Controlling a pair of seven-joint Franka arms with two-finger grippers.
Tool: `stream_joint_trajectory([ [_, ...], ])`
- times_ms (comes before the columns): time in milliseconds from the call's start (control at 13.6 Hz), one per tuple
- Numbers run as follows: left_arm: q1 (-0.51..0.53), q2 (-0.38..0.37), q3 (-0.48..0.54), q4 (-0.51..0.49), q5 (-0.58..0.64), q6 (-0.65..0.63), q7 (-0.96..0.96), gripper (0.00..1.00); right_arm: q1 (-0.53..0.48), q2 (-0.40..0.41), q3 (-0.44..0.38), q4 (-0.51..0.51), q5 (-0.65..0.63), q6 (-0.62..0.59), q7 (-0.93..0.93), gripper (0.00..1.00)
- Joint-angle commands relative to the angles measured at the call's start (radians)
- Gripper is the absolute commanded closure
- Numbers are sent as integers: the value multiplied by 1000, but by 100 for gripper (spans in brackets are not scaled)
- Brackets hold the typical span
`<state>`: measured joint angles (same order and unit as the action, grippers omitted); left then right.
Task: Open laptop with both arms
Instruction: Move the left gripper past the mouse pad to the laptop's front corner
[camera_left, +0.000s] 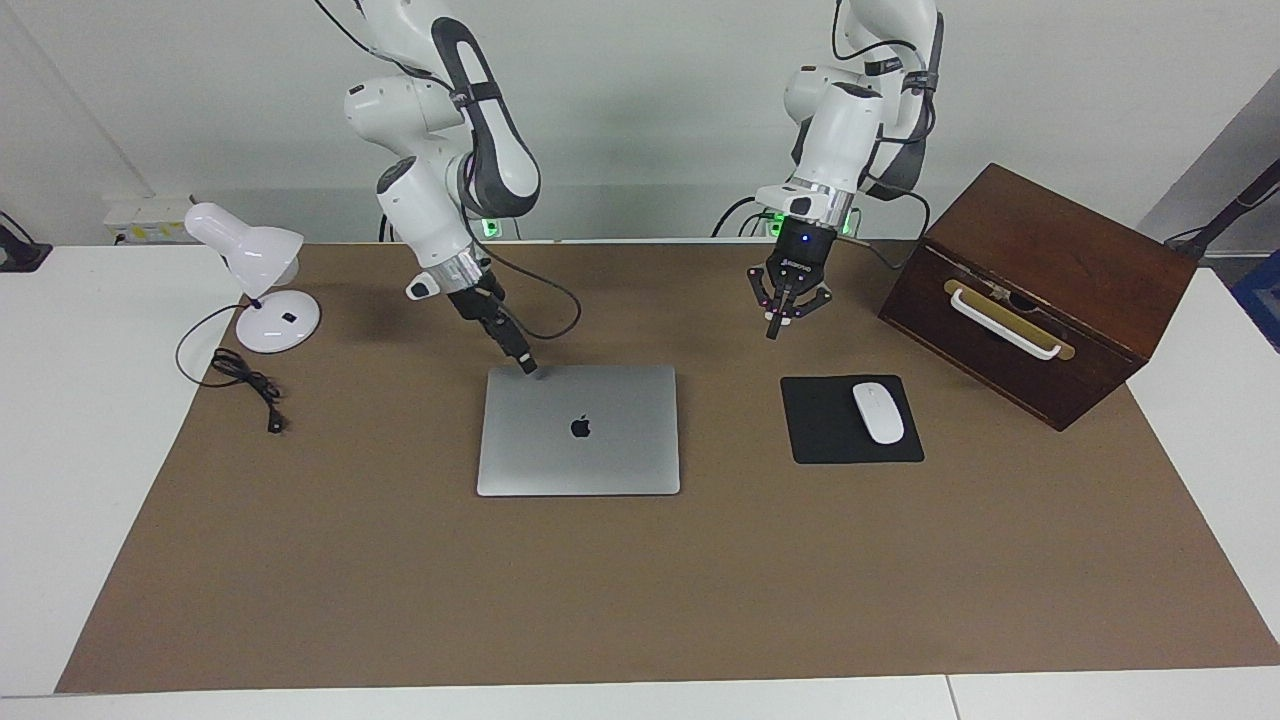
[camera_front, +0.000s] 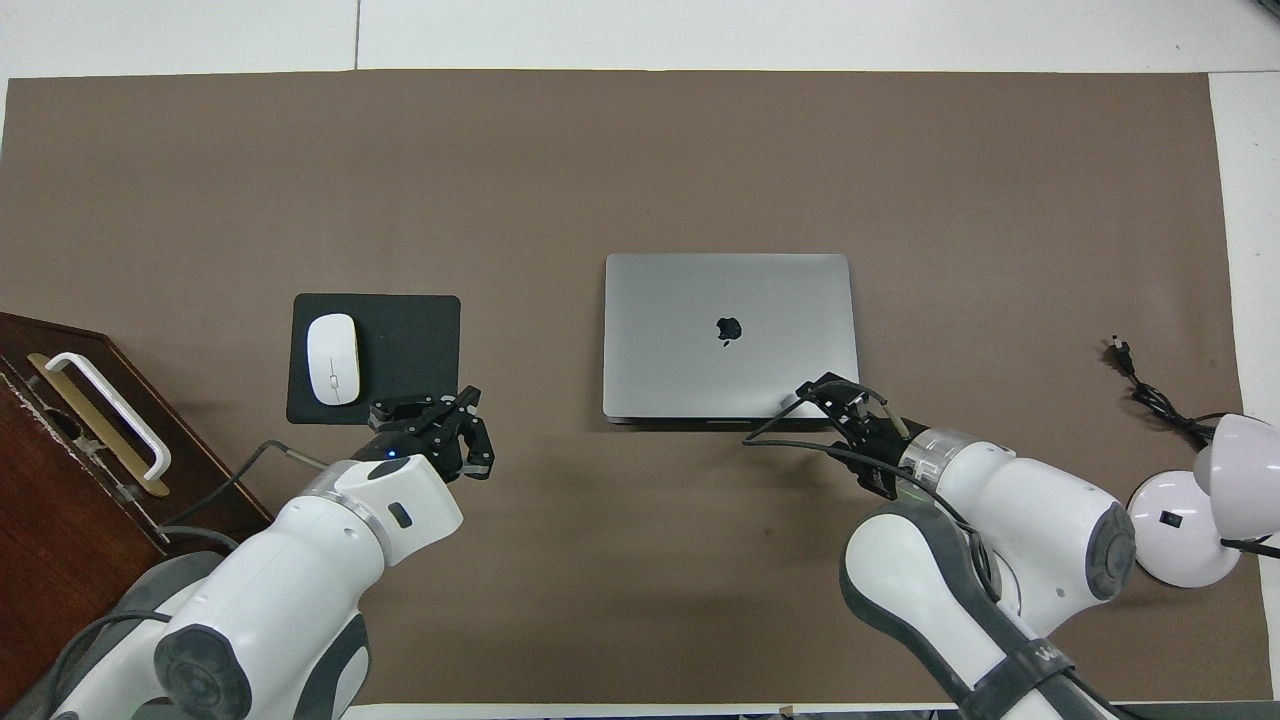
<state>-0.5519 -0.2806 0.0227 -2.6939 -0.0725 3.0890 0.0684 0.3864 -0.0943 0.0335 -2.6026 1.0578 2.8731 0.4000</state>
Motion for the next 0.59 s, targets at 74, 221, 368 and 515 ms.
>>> stream_joint_trajectory([
  [74,-82,128,14,-41,-13,227,4,100,0,16,2,15,39,22,-56,0],
  [221,-129,181,14,-44,-13,293,4,100,-1,18,0,16,39,22,-61,0],
  [368,-172,199,14,-64,-13,341,2,100,-1,18,0,16,39,26,-61,0],
  [515,-187,222,16,-64,-13,361,4,100,-1,19,0,18,39,26,-63,0],
])
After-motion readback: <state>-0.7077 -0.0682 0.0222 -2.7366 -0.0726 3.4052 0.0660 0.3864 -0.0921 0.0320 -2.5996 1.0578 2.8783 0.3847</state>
